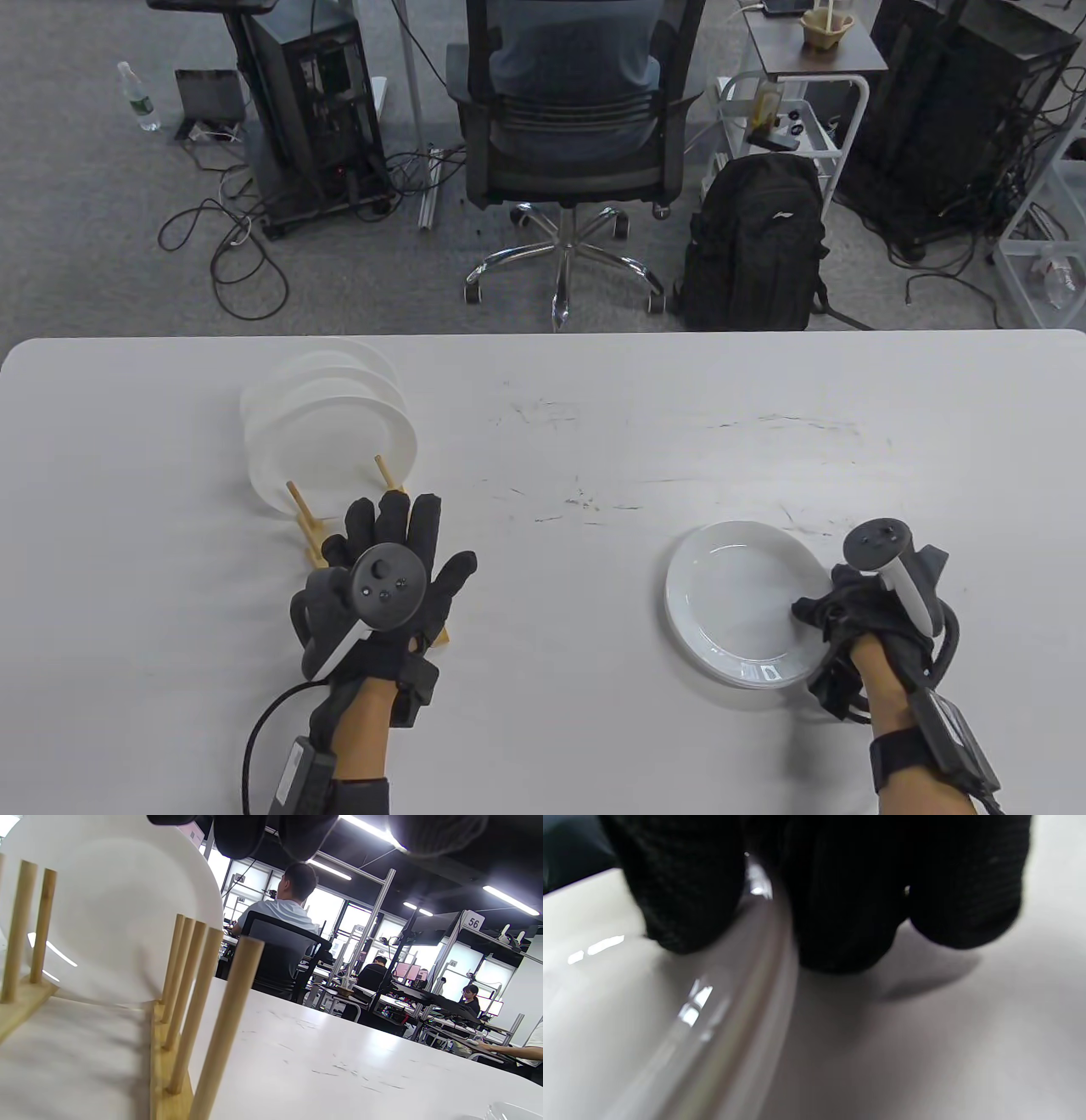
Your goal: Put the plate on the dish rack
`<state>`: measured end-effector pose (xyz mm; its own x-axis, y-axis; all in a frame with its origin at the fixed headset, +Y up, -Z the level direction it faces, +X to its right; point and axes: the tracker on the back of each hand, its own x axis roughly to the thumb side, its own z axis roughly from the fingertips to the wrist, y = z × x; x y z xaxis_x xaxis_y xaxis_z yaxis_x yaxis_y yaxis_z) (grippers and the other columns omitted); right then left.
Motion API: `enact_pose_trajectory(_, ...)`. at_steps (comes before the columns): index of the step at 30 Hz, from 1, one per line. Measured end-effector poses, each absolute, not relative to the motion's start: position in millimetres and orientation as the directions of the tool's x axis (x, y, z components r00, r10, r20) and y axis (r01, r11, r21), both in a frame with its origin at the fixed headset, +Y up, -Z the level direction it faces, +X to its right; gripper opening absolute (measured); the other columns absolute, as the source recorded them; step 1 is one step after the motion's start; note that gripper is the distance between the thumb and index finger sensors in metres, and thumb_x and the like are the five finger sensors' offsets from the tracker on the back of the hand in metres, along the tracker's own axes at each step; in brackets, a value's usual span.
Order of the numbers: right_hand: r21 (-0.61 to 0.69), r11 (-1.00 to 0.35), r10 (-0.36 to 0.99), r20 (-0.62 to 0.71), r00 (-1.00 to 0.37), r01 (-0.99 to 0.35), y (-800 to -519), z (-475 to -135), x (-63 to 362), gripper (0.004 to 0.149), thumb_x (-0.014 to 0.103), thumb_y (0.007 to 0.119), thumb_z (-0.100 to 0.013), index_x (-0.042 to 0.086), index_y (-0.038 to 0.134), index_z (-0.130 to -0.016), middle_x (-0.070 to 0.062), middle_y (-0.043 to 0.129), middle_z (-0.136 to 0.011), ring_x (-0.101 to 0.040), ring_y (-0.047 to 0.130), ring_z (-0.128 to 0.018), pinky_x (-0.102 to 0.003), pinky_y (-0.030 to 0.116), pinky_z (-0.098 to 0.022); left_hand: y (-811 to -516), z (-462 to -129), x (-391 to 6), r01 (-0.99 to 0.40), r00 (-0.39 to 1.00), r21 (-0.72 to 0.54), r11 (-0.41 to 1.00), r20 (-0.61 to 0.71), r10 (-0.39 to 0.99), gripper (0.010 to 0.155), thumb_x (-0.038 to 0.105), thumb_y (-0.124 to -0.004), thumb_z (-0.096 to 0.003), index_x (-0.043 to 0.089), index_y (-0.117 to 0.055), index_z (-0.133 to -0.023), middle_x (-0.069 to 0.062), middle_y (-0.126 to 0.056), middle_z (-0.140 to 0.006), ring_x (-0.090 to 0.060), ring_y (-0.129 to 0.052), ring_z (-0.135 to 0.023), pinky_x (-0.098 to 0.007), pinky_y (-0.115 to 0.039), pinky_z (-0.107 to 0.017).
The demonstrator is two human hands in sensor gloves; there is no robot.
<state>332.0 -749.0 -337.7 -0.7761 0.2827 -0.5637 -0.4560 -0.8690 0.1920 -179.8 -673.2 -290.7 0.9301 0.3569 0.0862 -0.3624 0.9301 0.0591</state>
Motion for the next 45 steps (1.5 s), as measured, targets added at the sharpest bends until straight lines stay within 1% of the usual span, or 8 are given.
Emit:
enact_pose_trajectory(8,-0.077,-0.886,0.419,-0.559,-0.715,-0.458,-700,-324,350,0.043,0.024,0.081,-0.045,0.012,0.079,-0.086,-0.014,0.096,-0.075,-0.029,0.106,-0.037,-0.043,0.089,-0.029,-675,-291,-177,-0.361,0.930,0.042,0.932,0.097,0.356,0.080,0.062,-0.062,-0.0505,0.023,-0.042,-0.117,-0.019,-0.036,-0.122,-0.061,-0.029,-0.109,-0.078,-0.032,-0.070)
enact_pose_trajectory(18,-0.472,-0.766,0.567,-0.177,-0.804,-0.436,-630,-285,314,0.056,0.025,0.080,-0.045,0.007,0.063,-0.096,-0.014,0.089,-0.079,-0.028,0.106,-0.039,-0.042,0.091,-0.030,-676,-292,-170,-0.365,0.926,0.032,0.931,0.116,0.359,0.079,0.062,-0.062,-0.0506,0.024,-0.042,-0.117,-0.019,-0.036,-0.122,-0.060,-0.026,-0.110,-0.076,-0.029,-0.072)
enact_pose_trajectory(27,-0.214,-0.276,0.960,-0.104,-0.259,-0.937,-672,-297,278,0.057,0.018,0.079,-0.046,0.005,0.057,-0.097,-0.019,0.076,-0.087,-0.035,0.103,-0.051,-0.048,0.090,-0.038,-680,-291,-152,-0.471,0.863,-0.020,0.882,0.195,0.466,0.080,0.060,-0.062,-0.0514,0.022,-0.039,-0.117,-0.018,-0.033,-0.122,-0.057,-0.020,-0.109,-0.067,-0.024,-0.075)
enact_pose_trajectory(30,-0.062,-0.066,0.990,-0.132,-0.057,-0.996,-690,-302,257,0.057,0.016,0.078,-0.046,0.005,0.054,-0.096,-0.019,0.073,-0.089,-0.038,0.103,-0.056,-0.050,0.089,-0.041,-679,-288,-140,-0.598,0.777,0.038,0.801,0.273,0.567,0.080,0.059,-0.063,-0.0509,0.018,-0.041,-0.115,-0.018,-0.042,-0.120,-0.055,-0.030,-0.109,-0.064,-0.030,-0.076)
enact_pose_trajectory(34,0.114,0.187,0.963,-0.216,0.159,-0.976,-710,-301,222,0.057,0.013,0.075,-0.047,0.003,0.049,-0.097,-0.020,0.068,-0.092,-0.039,0.100,-0.064,-0.051,0.089,-0.047,-682,-286,-117,-0.743,0.592,-0.155,0.651,0.300,0.748,0.096,0.067,-0.058,-0.0496,0.007,-0.021,-0.114,-0.024,-0.036,-0.119,-0.059,-0.034,-0.108,-0.066,-0.037,-0.076)
enact_pose_trajectory(36,0.162,0.242,0.949,-0.243,0.199,-0.957,-715,-300,211,0.057,0.012,0.073,-0.047,0.003,0.046,-0.097,-0.020,0.066,-0.094,-0.038,0.099,-0.066,-0.050,0.088,-0.049,-687,-285,-110,-0.819,0.431,-0.280,0.501,0.278,0.859,0.099,0.070,-0.055,-0.0496,0.004,-0.017,-0.113,-0.026,-0.041,-0.117,-0.060,-0.058,-0.104,-0.066,-0.055,-0.072)
enact_pose_trajectory(41,0.223,0.073,0.990,-0.133,0.044,-0.972,-706,-300,207,0.058,0.008,0.070,-0.047,0.000,0.045,-0.098,-0.025,0.064,-0.095,-0.041,0.096,-0.070,-0.052,0.086,-0.051,-695,-284,-106,-0.961,0.098,-0.250,0.118,0.087,0.991,0.061,0.035,-0.065,-0.0561,0.002,-0.054,-0.107,-0.021,-0.087,-0.091,-0.042,-0.107,-0.067,-0.050,-0.090,-0.047)
enact_pose_trajectory(45,0.139,-0.157,0.988,0.038,-0.153,-0.978,-684,-294,211,0.052,0.012,0.070,-0.048,0.003,0.057,-0.098,-0.023,0.073,-0.092,-0.039,0.096,-0.064,-0.053,0.081,-0.049,-678,-288,-119,-0.980,0.072,-0.182,0.080,0.046,0.996,0.052,0.028,-0.067,-0.0551,0.010,-0.068,-0.104,-0.021,-0.090,-0.089,-0.045,-0.107,-0.067,-0.048,-0.096,-0.042)
